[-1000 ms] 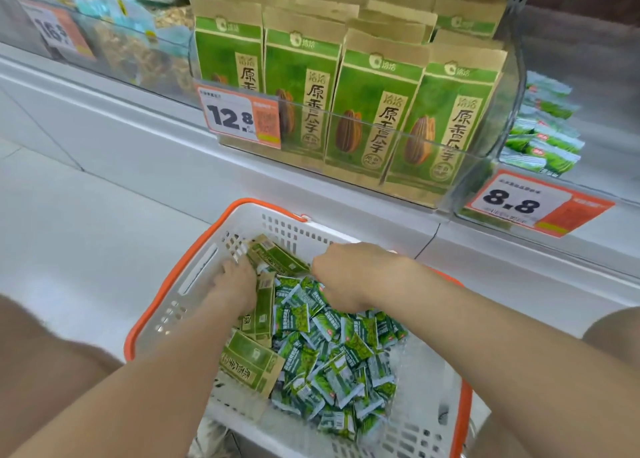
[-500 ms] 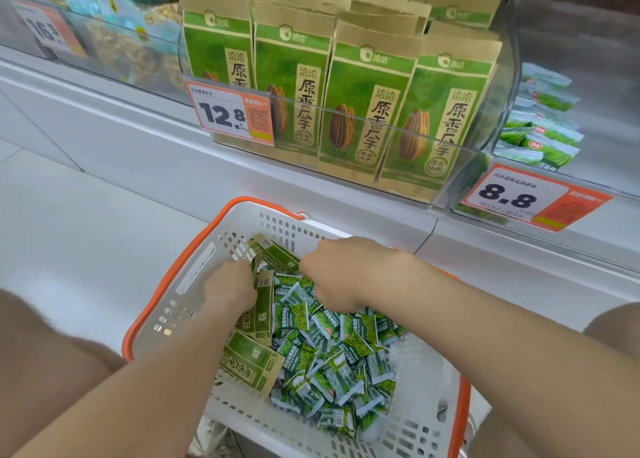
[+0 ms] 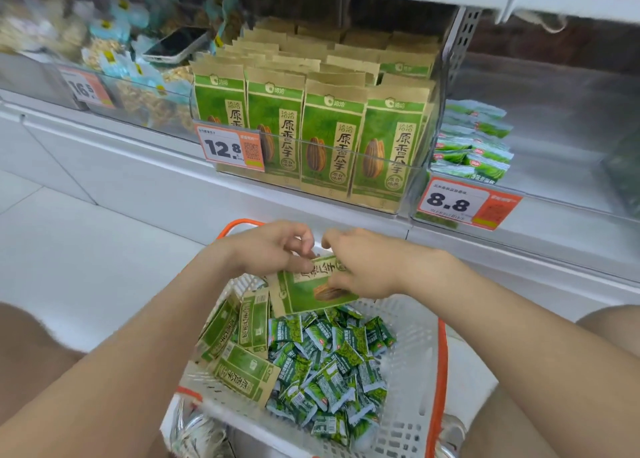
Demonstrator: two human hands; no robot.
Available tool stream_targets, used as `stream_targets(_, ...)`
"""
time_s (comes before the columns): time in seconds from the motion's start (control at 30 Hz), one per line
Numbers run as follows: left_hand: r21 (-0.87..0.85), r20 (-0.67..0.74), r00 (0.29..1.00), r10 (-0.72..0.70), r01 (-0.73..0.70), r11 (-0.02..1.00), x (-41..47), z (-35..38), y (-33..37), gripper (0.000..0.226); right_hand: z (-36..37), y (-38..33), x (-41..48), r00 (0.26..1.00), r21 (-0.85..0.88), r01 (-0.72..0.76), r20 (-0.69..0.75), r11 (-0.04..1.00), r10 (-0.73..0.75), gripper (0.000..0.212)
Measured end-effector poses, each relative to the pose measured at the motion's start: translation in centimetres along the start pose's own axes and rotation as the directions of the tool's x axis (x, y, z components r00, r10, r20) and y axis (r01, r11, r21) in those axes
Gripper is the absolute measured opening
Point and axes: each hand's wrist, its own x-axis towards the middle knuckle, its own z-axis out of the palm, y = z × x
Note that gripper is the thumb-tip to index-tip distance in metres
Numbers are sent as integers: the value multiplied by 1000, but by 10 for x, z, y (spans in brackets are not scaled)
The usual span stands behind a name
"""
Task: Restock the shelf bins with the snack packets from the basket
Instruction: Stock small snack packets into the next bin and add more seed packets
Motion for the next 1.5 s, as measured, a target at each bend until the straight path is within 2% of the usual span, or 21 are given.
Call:
stream_targets(0.07, -152, 3, 994, 108, -107, 983, -11, -2, 19, 23, -1, 1, -8, 996, 63, 7, -86, 998, -2, 47)
stream_targets(0.17, -307, -257, 955, 148, -227, 924, -23, 2, 41, 32, -9, -3, -23, 935, 67, -18, -351, 998, 41, 51)
stream_targets(0.23, -362, -465, 880, 91, -283, 888, -28, 8, 55, 37, -16, -6, -32, 838, 94, -81, -532, 992, 119, 55)
stream_targets(0.3, -395, -511, 858, 57, -294, 870, -31, 13, 68, 42, -19, -9, -39, 725, 205, -126, -649, 971, 230, 53)
stream_targets(0.37, -355, -512, 854, 95, -311, 882, -32, 18, 79, 52, -20, -14, -45, 619, 291, -119, -726, 949, 300, 52)
stream_targets(0.43, -260, -601, 785, 149, -369, 892, -30, 23, 87, 61, -20, -16, -48, 568, 308, -104, -762, 946, 311, 52)
stream_targets(0.47, -184, -654, 734, 182, -388, 903, -29, 23, 90, 65, -20, -15, -49, 584, 314, -98, -750, 944, 310, 52)
stream_targets(0.53, -6, -708, 652, 269, -387, 922, -28, 20, 93, 70, -25, -7, -51, 689, 330, -67, -667, 941, 283, 51)
stream_targets(0.6, 137, -670, 647, 366, -376, 916, -26, 17, 97, 69, -33, -1, -56, 793, 444, 77, -570, 893, 215, 44)
stream_targets(0.67, 205, -639, 638, 430, -398, 894, -24, 20, 105, 64, -46, 4, -60, 816, 571, 206, -549, 794, 183, 31)
stream_targets(0.8, 138, -738, 525, 425, -498, 856, -18, 25, 120, 51, -74, 16, -70, 791, 709, 271, -550, 651, 269, 22)
stream_targets(0.83, 141, -766, 489, 418, -506, 851, -16, 25, 121, 47, -81, 18, -73, 736, 701, 315, -606, 639, 302, 22)
stream_targets(0.87, 155, -792, 453, 409, -500, 852, -14, 23, 122, 39, -88, 20, -77, 642, 669, 373, -686, 643, 342, 22)
stream_targets(0.97, 276, -826, 364, 430, -403, 873, -9, 21, 121, 13, -103, 24, -86, 273, 480, 514, -877, 711, 394, 26)
stream_targets(1.0, 313, -819, 359, 448, -375, 873, -7, 21, 121, 11, -105, 26, -87, 204, 429, 519, -902, 739, 380, 27)
stream_targets(1.07, 387, -790, 365, 493, -326, 862, 0, 21, 117, 17, -107, 31, -86, 155, 371, 475, -928, 798, 339, 29)
stream_targets(1.13, 475, -760, 372, 533, -243, 846, 6, 20, 111, 22, -107, 38, -80, 201, 335, 383, -940, 861, 277, 30)
stream_targets(1.23, 546, -742, 367, 561, -156, 823, 9, 22, 108, 24, -106, 46, -66, 357, 324, 266, -908, 908, 220, 30)
stream_targets(1.3, 569, -739, 355, 573, -129, 812, 8, 23, 110, 23, -106, 52, -57, 425, 296, 124, -878, 947, 218, 28)
stream_targets(1.37, 574, -733, 358, 578, -131, 808, 8, 22, 111, 24, -108, 57, -50, 440, 247, -42, -865, 968, 240, 29)
stream_targets(1.5, 574, -719, 376, 585, -153, 804, 9, 17, 106, 27, -121, 61, -42, 484, 243, -260, -805, 934, 344, 25)
